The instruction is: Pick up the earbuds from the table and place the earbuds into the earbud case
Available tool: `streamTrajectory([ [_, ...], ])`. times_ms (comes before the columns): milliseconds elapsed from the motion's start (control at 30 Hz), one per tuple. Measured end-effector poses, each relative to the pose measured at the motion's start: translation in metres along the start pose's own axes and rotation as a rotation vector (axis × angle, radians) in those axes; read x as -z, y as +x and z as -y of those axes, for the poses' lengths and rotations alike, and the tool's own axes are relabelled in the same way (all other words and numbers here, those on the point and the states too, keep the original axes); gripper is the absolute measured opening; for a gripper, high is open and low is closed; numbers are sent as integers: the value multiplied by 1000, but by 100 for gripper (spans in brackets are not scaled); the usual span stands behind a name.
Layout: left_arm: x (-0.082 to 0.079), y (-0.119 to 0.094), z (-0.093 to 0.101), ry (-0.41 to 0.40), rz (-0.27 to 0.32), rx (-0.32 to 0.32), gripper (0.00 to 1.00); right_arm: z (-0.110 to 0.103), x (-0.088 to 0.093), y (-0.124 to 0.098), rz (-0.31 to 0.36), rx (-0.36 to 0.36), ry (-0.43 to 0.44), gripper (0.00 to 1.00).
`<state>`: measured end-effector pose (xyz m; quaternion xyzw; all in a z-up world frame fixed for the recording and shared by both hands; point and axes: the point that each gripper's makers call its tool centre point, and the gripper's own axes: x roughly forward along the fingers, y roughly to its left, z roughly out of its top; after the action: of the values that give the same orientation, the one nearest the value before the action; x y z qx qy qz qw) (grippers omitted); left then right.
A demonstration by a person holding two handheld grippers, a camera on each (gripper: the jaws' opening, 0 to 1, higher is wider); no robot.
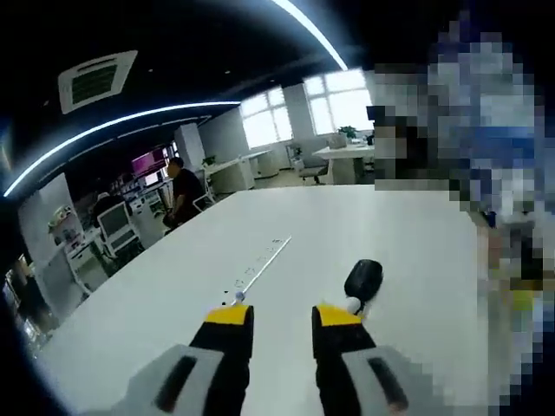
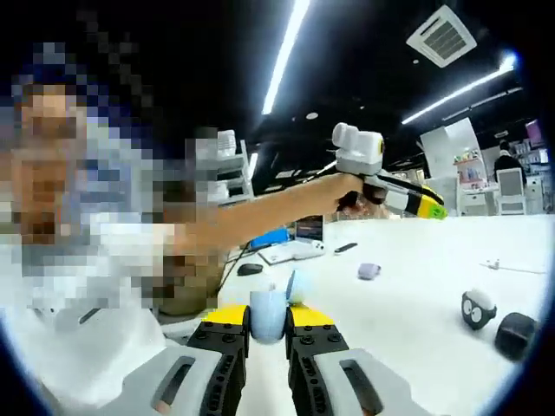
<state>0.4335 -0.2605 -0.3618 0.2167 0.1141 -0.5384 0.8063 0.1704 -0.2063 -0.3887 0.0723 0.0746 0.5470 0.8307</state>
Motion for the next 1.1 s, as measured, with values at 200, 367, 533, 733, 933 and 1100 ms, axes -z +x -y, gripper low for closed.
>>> streamTrajectory([
  [200, 25, 60, -21, 17, -169, -48, 28, 26, 4, -14, -51, 170, -3, 15],
  [367, 49, 109, -41, 37, -244, -78, 26, 38, 4, -25, -44, 253, 15, 15],
  [533, 66, 148, -58, 45, -265, -90, 25, 47, 7, -31, -67, 304, -1, 15],
  [733, 71, 191, -79, 45, -274, -85, 25, 48, 4, -40, -37, 298, 11, 15],
  [933, 74, 216, -81, 23, -281, -58, 24, 53, 10, -46, -34, 302, 34, 15],
  [1100, 77, 220, -74, 52, -302, -41, 17, 55, 12, -47, -32, 302, 51, 15],
])
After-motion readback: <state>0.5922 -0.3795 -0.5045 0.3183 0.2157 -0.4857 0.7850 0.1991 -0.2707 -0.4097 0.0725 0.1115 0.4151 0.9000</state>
